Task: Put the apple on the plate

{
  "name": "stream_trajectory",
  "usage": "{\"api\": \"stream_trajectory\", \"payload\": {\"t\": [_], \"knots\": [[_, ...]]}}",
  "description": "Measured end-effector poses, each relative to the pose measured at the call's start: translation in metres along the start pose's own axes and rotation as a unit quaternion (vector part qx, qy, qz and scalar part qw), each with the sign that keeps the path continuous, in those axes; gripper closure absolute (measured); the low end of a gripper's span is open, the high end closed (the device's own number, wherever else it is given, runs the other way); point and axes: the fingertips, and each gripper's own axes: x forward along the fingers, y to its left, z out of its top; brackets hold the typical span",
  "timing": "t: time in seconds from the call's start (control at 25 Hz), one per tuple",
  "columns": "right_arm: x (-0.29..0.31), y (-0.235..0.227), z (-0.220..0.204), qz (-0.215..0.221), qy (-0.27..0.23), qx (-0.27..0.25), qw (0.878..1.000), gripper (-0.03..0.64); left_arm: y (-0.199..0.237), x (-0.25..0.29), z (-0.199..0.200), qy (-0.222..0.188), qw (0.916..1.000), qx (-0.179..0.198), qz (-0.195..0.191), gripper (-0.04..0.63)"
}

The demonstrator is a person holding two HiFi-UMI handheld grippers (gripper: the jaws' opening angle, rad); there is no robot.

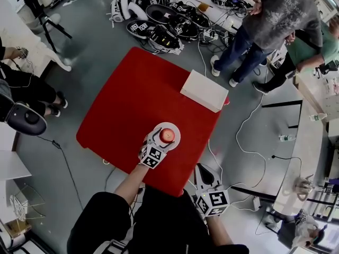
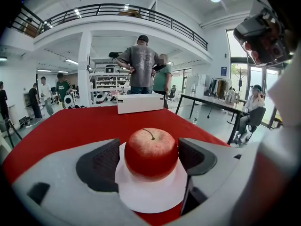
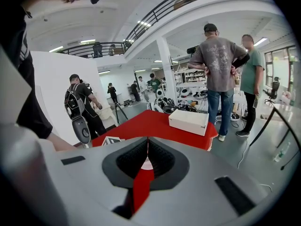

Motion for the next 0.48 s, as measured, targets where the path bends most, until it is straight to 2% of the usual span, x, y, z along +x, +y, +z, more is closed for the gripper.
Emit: {"api": "stream_trajectory", "payload": {"t": [0.2, 0.48], "knots": [[-0.002, 0.002, -0.001, -0.002, 0.001, 0.001, 1.000, 0.606, 0.002, -0.004, 0.006, -0.009, 0.9999, -0.010, 0.001, 0.190], [0.001, 0.011, -0.001, 0.006, -0.004, 0.002, 1.000, 0.606, 0.005, -0.019, 0.023, -0.031, 0.9995, -0.008, 0.006, 0.189]]}}
